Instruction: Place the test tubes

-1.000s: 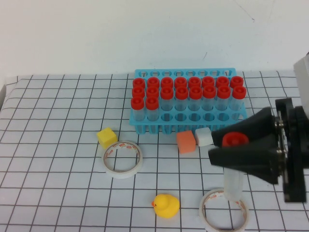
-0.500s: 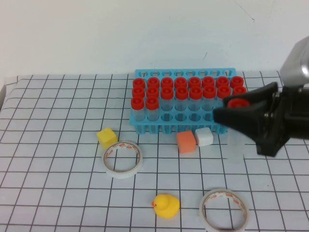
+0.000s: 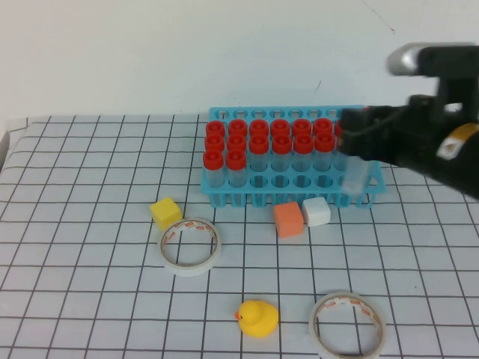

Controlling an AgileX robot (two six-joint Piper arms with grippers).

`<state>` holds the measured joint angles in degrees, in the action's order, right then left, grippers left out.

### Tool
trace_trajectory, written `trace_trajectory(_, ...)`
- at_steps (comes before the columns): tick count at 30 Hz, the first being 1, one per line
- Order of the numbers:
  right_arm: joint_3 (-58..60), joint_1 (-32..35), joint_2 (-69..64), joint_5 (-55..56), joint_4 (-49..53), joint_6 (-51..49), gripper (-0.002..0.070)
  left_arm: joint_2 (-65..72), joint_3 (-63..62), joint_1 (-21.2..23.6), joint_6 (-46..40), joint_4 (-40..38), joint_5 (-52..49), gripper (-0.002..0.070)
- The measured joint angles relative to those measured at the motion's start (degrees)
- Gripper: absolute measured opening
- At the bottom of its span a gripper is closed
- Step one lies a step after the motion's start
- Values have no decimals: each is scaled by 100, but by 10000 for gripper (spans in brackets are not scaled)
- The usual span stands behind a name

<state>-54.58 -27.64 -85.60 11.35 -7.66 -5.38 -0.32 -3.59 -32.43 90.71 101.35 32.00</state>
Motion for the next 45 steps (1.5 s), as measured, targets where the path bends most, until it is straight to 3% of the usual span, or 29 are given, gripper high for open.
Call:
trace_trajectory(4,0,-33,-670,1632,1679,-1246,268,0,0,0,0,0,122,-1)
trace_trajectory(10,-105,-46,-1572,3593,2527,-1606,268,0,0,0,0,2,197,-1)
trace_trajectory(23,-1128,-67,-2681,3514,3516,-1303,268,0,0,0,0,2,204,-1)
trace_trajectory(45,-1592,-67,-3350,3526,3438,-1303,268,0,0,0,16,2,292,-1)
